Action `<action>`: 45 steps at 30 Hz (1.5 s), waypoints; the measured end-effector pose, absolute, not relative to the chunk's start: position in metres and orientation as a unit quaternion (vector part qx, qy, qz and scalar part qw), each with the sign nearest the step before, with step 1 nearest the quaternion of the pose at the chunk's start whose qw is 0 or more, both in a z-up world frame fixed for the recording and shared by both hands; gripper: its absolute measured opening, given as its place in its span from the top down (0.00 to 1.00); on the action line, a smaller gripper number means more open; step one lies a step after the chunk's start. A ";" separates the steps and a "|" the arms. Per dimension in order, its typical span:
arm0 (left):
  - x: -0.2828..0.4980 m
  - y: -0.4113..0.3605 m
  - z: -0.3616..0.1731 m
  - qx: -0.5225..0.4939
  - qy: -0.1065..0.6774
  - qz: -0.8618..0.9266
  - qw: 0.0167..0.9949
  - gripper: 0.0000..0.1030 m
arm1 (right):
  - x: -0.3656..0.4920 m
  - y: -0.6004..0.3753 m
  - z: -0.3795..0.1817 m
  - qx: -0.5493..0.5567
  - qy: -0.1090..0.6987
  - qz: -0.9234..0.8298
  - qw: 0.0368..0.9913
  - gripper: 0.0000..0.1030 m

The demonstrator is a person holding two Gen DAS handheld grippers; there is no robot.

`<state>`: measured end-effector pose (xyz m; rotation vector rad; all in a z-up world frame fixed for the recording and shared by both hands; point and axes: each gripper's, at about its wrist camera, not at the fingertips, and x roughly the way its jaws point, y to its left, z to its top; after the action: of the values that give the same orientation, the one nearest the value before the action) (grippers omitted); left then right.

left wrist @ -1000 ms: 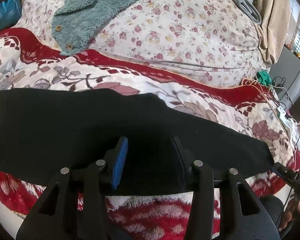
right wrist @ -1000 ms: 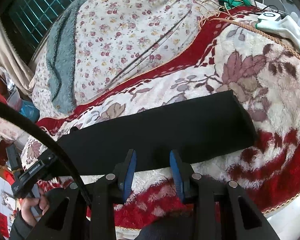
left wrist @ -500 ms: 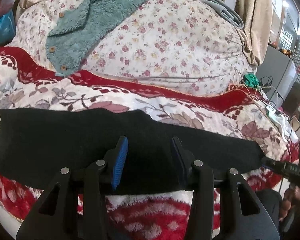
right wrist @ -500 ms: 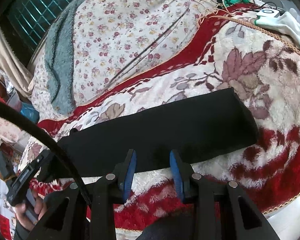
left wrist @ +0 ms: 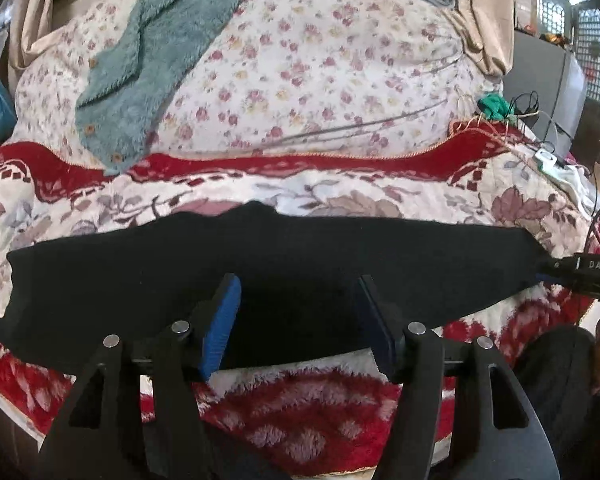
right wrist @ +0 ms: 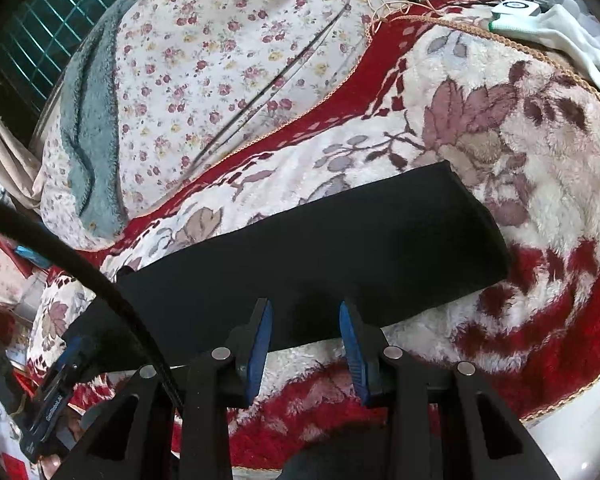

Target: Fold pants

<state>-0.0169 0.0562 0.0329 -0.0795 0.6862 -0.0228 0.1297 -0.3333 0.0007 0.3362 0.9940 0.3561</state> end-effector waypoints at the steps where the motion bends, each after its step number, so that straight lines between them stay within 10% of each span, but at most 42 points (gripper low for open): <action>1: -0.018 0.060 0.034 -0.049 0.333 -0.013 0.942 0.42 | 0.130 -0.334 0.001 0.161 0.472 0.170 0.850 0.68; 45: -0.003 0.118 0.006 -0.213 0.401 0.051 0.889 0.42 | 0.124 -0.444 -0.004 0.405 0.407 0.168 0.801 0.57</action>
<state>-0.0035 0.1182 0.0055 -0.4430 0.8329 0.1068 0.1236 -0.4441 -0.0041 0.8690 0.8734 0.3598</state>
